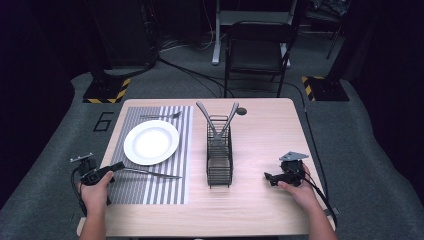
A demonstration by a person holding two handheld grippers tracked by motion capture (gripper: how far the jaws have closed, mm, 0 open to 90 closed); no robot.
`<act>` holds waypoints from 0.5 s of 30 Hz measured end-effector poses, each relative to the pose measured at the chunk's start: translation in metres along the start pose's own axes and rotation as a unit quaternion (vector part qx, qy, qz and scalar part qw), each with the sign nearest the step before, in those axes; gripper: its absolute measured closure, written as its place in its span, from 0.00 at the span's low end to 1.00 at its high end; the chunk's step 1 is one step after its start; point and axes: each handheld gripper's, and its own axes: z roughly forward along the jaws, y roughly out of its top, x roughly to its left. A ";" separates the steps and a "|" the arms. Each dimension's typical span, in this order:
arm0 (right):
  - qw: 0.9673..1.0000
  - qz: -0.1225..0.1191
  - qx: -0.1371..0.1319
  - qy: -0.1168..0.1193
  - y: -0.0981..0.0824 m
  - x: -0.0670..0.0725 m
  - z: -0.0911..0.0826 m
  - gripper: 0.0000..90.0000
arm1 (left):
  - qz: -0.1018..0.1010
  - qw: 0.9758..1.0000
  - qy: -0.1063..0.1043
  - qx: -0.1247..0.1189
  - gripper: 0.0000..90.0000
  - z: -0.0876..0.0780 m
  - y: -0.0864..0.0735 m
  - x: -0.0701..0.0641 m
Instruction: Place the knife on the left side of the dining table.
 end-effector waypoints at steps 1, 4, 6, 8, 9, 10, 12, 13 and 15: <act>1.000 0.000 0.000 0.000 0.000 0.000 0.000 0.00 | 0.002 1.000 0.000 0.001 0.76 0.001 0.000 0.001; 1.000 0.000 0.000 0.000 0.000 0.000 0.000 0.00 | -0.004 1.000 0.004 0.004 0.76 0.002 -0.001 0.003; 1.000 0.002 0.001 0.000 0.000 0.000 0.000 0.00 | -0.004 1.000 0.005 0.006 0.76 0.003 -0.002 0.005; 1.000 0.000 0.000 0.000 0.000 0.000 0.000 0.00 | -0.005 1.000 0.008 0.008 0.76 0.003 -0.004 0.006; 1.000 0.000 0.000 0.000 0.000 0.000 0.000 0.00 | -0.008 1.000 0.008 0.009 0.76 0.003 -0.005 0.007; 1.000 0.001 0.001 0.000 0.000 0.000 0.000 0.00 | -0.006 1.000 0.009 0.012 0.76 0.004 -0.005 0.008; 1.000 0.001 0.001 0.000 0.000 0.000 0.000 0.00 | -0.009 1.000 0.011 0.014 0.75 0.005 -0.006 0.009; 1.000 0.002 0.002 -0.001 0.000 0.000 0.000 0.00 | -0.006 1.000 0.011 0.016 0.75 0.006 -0.006 0.011; 1.000 0.000 0.000 0.000 0.000 0.000 0.000 0.00 | -0.006 1.000 0.011 0.018 0.75 0.007 -0.007 0.012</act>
